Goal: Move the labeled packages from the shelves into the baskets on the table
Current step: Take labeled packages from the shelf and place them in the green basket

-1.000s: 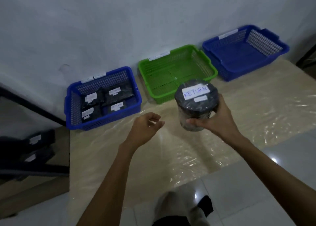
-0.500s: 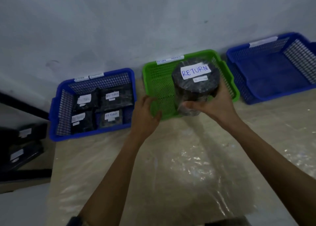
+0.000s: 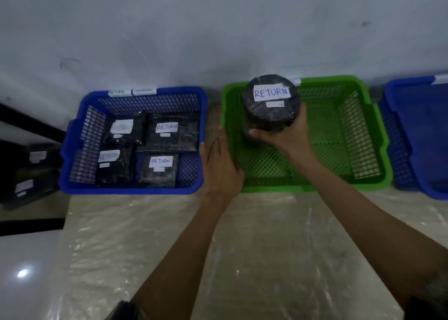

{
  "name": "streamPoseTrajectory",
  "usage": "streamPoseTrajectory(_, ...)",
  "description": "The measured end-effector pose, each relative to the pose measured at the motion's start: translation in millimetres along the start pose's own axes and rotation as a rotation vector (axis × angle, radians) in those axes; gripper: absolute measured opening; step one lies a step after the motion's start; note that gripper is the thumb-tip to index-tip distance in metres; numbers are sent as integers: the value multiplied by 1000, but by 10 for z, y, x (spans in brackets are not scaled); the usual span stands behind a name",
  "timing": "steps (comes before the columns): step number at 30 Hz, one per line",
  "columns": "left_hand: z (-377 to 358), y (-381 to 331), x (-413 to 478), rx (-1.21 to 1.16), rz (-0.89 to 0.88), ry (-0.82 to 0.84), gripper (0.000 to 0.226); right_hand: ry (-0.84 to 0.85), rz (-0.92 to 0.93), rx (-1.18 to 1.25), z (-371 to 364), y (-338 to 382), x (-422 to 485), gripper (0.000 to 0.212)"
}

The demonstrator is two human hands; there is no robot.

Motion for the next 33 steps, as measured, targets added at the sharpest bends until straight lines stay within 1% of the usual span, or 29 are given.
streamPoseTrajectory(2,-25,7,5,78,10,-7,90,5,-8,3,-81,-101,107,92)
streamPoseTrajectory(4,-43,-15,2,224,1,-21,91,-10,-11,-15,-131,-162,190,94)
streamPoseTrajectory(6,-36,-36,8,258,18,1,91,-37,-16,-31,-168,-200,268,99)
streamPoseTrajectory(8,-28,-48,0,172,61,62,92,-55,-20,-30,-207,-219,349,101)
streamPoseTrajectory(10,-39,-43,-18,23,128,134,97,-65,-13,-15,-242,-230,430,102)
streamPoseTrajectory(14,-37,-6,-19,-90,179,145,97,-61,-8,-49,-326,-238,500,98)
streamPoseTrajectory(18,-57,21,-4,-156,168,154,95,-105,10,-44,-417,-250,462,99)
streamPoseTrajectory(25,-37,4,-14,-209,170,164,91,-71,28,-114,-477,-306,392,112)
streamPoseTrajectory(33,-46,-3,-19,-231,177,184,91,-95,39,-139,-469,-310,399,107)
Point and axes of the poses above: each hand's wrist, its own x-axis towards the middle knuckle, its own z-axis out of the back of the hand, y = z × x, the point moved 6 cm from there along x, towards the middle knuckle, and after that the axes turned 4 degrees about y, right-handed, at the moved point
